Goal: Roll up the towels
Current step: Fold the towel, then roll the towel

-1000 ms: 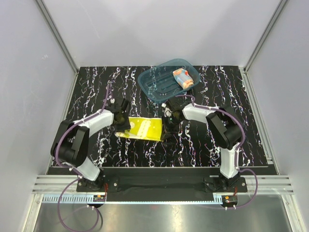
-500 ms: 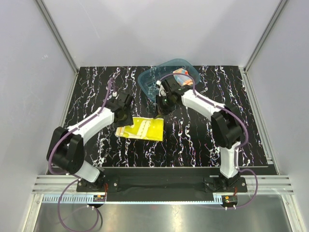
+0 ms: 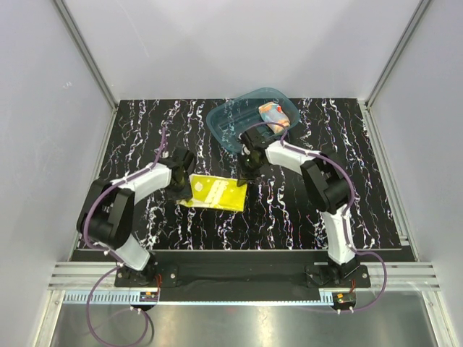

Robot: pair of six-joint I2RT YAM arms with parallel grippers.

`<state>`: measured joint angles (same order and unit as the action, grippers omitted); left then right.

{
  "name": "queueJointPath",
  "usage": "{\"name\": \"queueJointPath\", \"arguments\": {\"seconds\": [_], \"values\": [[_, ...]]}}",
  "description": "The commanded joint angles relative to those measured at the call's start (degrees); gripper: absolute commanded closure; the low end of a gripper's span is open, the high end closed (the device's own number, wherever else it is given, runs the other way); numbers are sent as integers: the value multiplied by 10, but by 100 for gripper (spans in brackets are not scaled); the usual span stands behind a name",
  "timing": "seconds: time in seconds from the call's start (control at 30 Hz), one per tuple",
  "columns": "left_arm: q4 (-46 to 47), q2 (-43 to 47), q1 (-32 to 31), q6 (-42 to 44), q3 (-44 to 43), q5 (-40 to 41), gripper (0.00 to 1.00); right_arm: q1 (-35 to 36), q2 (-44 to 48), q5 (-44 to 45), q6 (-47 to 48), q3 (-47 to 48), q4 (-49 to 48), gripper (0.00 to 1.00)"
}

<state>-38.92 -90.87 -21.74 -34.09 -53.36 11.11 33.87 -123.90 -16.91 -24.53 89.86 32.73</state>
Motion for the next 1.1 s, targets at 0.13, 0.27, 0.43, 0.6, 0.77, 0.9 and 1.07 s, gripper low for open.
{"name": "queueJointPath", "arguments": {"seconds": [0.13, 0.27, 0.43, 0.6, 0.77, 0.9, 1.07], "values": [[15, -61, 23, 14, -48, 33, 52, 0, 92, 72, -52, -142, 6, 100], [2, -77, 24, 18, -78, 45, 52, 1, 131, 67, -59, -185, 5, 98], [-11, -70, 23, 20, -89, 39, 52, 1, 154, 85, -33, -160, 29, 84], [-42, -29, 22, 26, -114, 50, 52, 1, 184, 81, -17, -101, 51, 47], [-91, 40, -15, 47, -150, 104, 52, 1, 236, 102, 7, -42, 87, 36], [-120, 89, -86, 56, -171, 171, 51, 1, 300, 148, 14, -47, 98, 25], [-122, 157, -204, 40, -146, 206, 51, -2, 404, 214, 5, -128, 82, 17]]}}
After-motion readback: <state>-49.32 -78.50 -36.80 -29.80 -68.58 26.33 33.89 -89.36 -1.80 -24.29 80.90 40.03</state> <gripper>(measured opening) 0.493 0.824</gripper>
